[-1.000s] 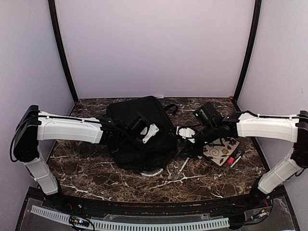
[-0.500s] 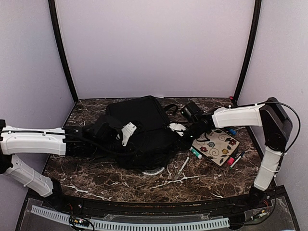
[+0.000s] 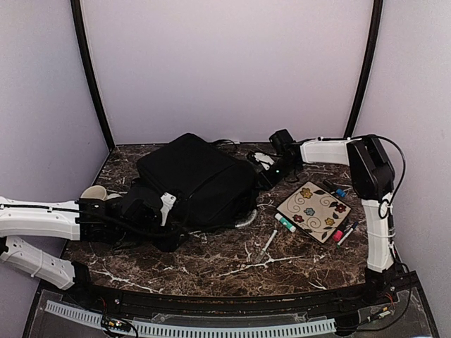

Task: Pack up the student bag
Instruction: Move the student bag to the center of the board, then rotate the student bag at the center of the board, then pick up the student bag from the center of the board, then grab the largest pocket of the student bag.

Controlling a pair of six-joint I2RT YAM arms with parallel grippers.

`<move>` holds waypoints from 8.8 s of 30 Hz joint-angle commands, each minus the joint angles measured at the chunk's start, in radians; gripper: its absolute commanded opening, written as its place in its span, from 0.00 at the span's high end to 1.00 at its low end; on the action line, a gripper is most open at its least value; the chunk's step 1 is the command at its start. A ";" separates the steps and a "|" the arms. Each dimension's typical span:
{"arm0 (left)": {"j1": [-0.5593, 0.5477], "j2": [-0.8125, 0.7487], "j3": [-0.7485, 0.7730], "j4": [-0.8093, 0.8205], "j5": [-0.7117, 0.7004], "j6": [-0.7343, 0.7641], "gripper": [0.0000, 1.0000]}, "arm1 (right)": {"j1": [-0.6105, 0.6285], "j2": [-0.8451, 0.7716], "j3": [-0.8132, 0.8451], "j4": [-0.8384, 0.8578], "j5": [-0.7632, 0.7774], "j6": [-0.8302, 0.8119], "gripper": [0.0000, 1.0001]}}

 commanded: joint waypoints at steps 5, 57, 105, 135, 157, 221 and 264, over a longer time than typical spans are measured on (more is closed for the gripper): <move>-0.003 0.119 -0.075 0.132 -0.090 -0.011 0.44 | 0.009 -0.197 -0.159 -0.041 -0.094 0.070 0.46; 0.100 0.361 0.020 0.259 0.167 0.006 1.00 | 0.250 0.187 0.301 -0.040 -0.166 0.078 0.51; -0.024 0.389 0.310 0.001 -0.116 0.580 0.49 | 0.167 -0.696 -0.554 0.057 -0.249 0.087 0.44; 0.123 0.665 0.583 0.187 0.047 0.705 1.00 | 0.196 -0.750 -0.703 0.237 -0.089 0.103 0.54; 0.161 0.684 0.516 0.463 0.197 0.395 1.00 | 0.242 -0.400 -0.556 0.409 -0.065 0.235 0.55; 0.192 0.651 0.470 0.467 0.264 0.358 1.00 | 0.263 -0.415 -0.592 0.449 0.068 0.097 1.00; 0.192 0.694 0.437 0.529 0.364 0.280 1.00 | 0.255 -0.347 -0.603 0.613 -0.011 0.169 0.63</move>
